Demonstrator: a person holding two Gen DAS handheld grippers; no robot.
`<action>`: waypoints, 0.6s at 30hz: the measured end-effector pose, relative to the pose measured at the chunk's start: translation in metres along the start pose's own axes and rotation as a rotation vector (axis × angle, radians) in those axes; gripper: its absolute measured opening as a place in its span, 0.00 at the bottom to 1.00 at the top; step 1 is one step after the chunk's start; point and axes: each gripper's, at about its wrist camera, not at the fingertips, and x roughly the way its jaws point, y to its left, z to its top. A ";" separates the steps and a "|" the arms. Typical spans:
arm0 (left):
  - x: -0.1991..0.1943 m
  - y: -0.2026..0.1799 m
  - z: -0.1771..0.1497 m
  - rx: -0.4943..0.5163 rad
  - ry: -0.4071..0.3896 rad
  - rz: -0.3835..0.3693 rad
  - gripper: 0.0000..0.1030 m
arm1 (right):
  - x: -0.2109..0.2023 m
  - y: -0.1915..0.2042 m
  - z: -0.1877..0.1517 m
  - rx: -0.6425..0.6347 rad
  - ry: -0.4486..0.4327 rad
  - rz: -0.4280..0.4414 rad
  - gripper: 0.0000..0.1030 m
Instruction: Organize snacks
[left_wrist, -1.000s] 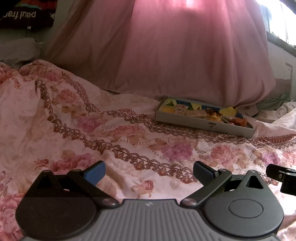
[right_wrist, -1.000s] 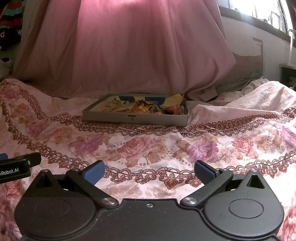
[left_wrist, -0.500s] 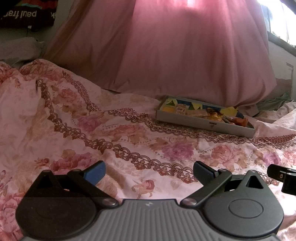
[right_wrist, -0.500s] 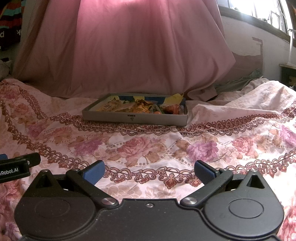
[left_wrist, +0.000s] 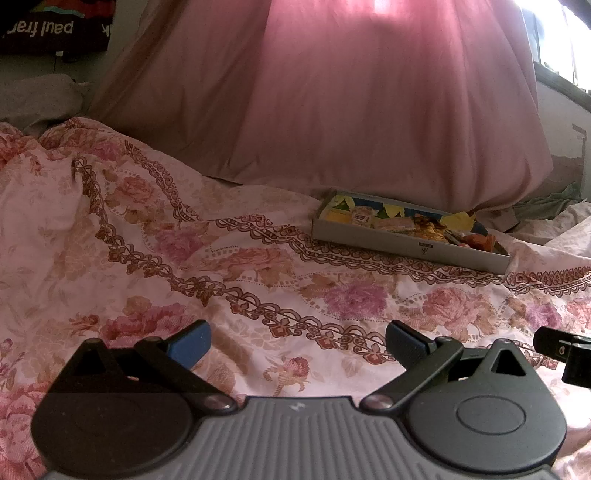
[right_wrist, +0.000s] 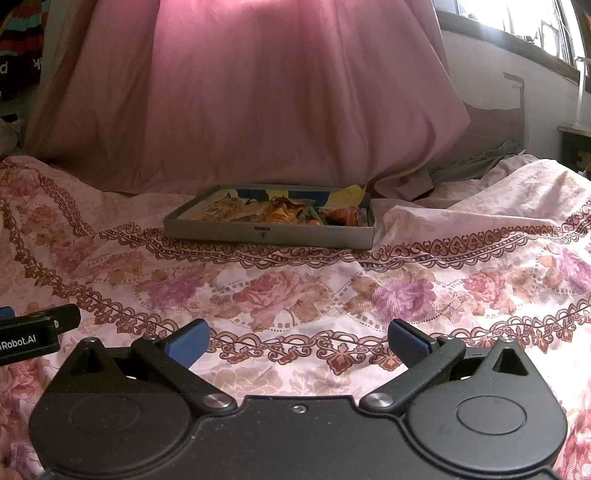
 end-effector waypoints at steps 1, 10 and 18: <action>0.000 0.000 0.000 0.000 0.000 0.000 1.00 | 0.000 0.000 0.000 0.000 -0.001 0.000 0.99; 0.000 0.000 0.000 0.000 0.000 0.001 1.00 | 0.000 0.000 0.001 0.000 0.000 0.000 0.99; 0.000 0.000 0.001 0.002 0.001 0.000 1.00 | 0.001 0.001 0.000 0.001 0.002 -0.001 0.99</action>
